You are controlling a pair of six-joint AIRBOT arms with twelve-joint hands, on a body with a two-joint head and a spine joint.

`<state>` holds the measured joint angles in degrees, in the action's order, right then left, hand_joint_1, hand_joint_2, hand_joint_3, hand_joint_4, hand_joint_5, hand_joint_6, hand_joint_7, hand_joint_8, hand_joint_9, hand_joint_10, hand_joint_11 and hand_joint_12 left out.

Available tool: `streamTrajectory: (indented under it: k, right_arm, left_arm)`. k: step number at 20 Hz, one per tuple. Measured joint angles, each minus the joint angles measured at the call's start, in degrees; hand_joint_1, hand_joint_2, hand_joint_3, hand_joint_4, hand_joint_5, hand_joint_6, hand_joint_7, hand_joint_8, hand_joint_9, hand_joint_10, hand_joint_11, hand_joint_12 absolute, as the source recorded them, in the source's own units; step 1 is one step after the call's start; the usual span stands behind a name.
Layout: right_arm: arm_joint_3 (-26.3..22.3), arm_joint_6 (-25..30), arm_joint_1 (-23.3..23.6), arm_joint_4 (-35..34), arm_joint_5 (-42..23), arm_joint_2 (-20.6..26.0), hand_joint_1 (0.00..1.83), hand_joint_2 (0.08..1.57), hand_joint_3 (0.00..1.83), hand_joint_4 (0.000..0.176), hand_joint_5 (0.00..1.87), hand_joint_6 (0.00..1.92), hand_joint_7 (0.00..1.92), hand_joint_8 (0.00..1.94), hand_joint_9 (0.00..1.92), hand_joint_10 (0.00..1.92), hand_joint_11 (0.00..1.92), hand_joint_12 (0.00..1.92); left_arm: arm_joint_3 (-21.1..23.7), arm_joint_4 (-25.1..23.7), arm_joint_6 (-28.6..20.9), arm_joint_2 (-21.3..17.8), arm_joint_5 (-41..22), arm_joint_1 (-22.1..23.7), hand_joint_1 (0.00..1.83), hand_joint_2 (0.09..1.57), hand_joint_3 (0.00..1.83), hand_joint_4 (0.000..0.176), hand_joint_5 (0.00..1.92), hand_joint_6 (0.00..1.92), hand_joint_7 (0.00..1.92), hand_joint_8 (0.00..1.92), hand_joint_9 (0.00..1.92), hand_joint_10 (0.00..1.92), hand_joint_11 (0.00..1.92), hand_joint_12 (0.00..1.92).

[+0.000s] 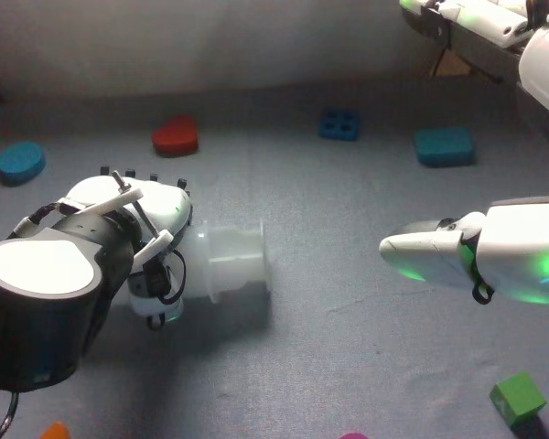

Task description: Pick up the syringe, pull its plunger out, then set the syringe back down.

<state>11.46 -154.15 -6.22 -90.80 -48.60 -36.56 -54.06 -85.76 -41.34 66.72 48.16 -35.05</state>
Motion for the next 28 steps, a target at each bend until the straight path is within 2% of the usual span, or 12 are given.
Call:
streamTrajectory:
  k: [5, 9, 15, 20, 22, 24, 28]
  right_arm:
    - [0.00, 0.00, 0.00, 0.00, 0.02, 0.00, 0.39, 0.84, 0.00, 0.000, 0.05, 0.01, 0.09, 0.00, 0.09, 0.00, 0.00, 0.29]
    - [0.00, 0.02, 0.00, 0.00, -0.04, 0.02, 0.38, 0.85, 0.00, 0.000, 0.06, 0.01, 0.09, 0.00, 0.09, 0.00, 0.00, 0.31]
    - [0.00, 4.70, -0.70, 0.42, -1.84, 0.55, 0.36, 0.87, 0.01, 0.000, 0.07, 0.01, 0.10, 0.00, 0.09, 0.00, 0.00, 0.32]
    - [0.70, 14.95, -3.76, 0.02, -2.34, 0.57, 0.37, 0.87, 0.00, 0.000, 0.07, 0.01, 0.09, 0.00, 0.11, 0.00, 0.00, 0.34]
    - [1.05, 21.09, -5.09, -0.13, -4.20, -0.42, 0.36, 0.87, 0.00, 0.000, 0.08, 0.00, 0.10, 0.00, 0.11, 0.00, 0.00, 0.38]
    - [1.40, 24.52, -5.90, -0.13, -4.20, -0.61, 0.35, 0.88, 0.00, 0.000, 0.08, 0.00, 0.10, 0.00, 0.11, 0.00, 0.00, 0.41]
    - [4.13, 32.11, -6.97, 0.42, -1.16, -0.79, 0.35, 0.88, 0.01, 0.000, 0.07, 0.00, 0.10, 0.00, 0.11, 0.00, 0.00, 0.41]
  left_arm:
    - [-0.15, -0.44, -0.31, 1.01, 0.83, -0.52, 1.47, 1.22, 0.00, 0.000, 0.63, 1.35, 0.76, 1.23, 0.76, 1.44, 0.58, 1.78]
    - [0.57, -1.60, -0.33, 0.98, 0.83, -0.96, 1.47, 1.23, 0.00, 0.000, 0.61, 1.41, 0.70, 1.29, 0.74, 1.46, 0.58, 1.80]
    - [2.89, -4.74, -0.57, -1.95, -3.96, -0.37, 1.47, 1.24, 0.00, 0.000, 0.62, 1.39, 0.68, 1.34, 0.71, 1.51, 0.56, 1.80]
    - [4.15, -11.69, -0.28, -5.25, -8.46, 3.13, 1.47, 1.24, 0.00, 0.000, 0.63, 1.36, 0.67, 1.37, 0.69, 1.52, 0.60, 1.79]
    - [4.46, -11.54, 2.97, -6.40, -9.70, 4.39, 1.47, 1.24, 0.00, 0.000, 0.63, 1.36, 0.67, 1.37, 0.69, 1.52, 0.60, 1.79]
    - [4.74, -11.39, 5.27, -7.02, -10.93, 5.79, 1.47, 1.24, 0.00, 0.000, 0.63, 1.36, 0.67, 1.37, 0.69, 1.52, 0.61, 1.80]
    - [6.12, -10.69, 9.31, -7.82, -12.44, 9.22, 1.47, 1.24, 0.00, 0.000, 0.62, 1.37, 0.67, 1.35, 0.68, 1.52, 0.63, 1.80]
